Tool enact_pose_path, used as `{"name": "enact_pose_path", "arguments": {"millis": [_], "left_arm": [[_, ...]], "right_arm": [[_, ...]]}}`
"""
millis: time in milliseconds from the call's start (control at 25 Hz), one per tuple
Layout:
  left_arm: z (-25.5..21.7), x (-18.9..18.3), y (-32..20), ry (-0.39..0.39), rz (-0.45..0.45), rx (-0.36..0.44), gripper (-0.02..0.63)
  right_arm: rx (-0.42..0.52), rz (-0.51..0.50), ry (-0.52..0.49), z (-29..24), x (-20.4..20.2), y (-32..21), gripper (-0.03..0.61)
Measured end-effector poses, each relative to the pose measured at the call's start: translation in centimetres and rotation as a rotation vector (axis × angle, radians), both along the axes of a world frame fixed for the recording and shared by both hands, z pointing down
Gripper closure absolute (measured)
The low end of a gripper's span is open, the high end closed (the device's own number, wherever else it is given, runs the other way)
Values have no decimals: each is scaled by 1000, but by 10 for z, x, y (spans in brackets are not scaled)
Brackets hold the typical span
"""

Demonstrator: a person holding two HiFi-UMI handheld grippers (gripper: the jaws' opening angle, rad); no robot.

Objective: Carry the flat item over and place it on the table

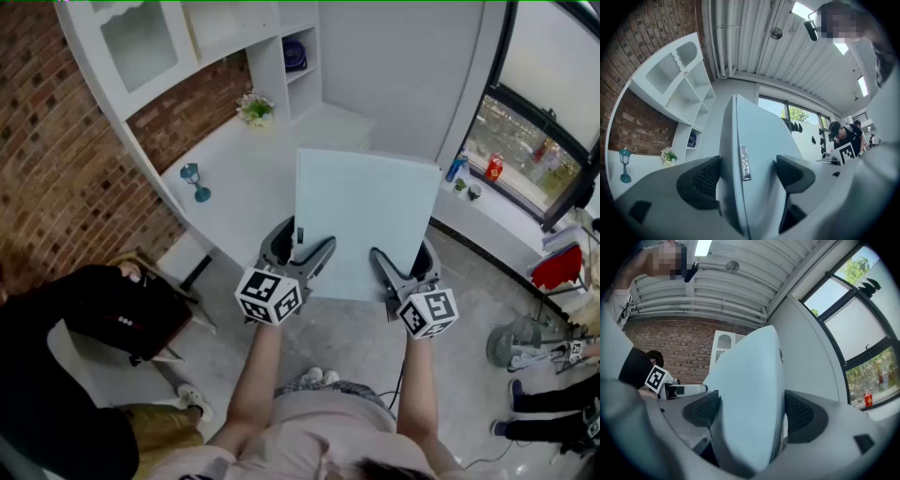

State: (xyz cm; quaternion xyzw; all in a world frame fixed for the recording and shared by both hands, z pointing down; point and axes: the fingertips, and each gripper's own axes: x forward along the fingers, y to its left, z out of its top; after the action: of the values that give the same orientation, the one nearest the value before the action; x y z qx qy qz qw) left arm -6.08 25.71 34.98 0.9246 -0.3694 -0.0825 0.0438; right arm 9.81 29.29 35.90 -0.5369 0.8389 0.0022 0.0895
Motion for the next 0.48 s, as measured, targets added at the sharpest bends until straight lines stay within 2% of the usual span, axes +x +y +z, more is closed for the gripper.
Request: {"name": "enact_pose_path", "arguments": {"millis": [480], "left_arm": [[6,4,-13,2,0,-11,252]], "right_arm": [[-4,3,5,3,4,-12,132]]}}
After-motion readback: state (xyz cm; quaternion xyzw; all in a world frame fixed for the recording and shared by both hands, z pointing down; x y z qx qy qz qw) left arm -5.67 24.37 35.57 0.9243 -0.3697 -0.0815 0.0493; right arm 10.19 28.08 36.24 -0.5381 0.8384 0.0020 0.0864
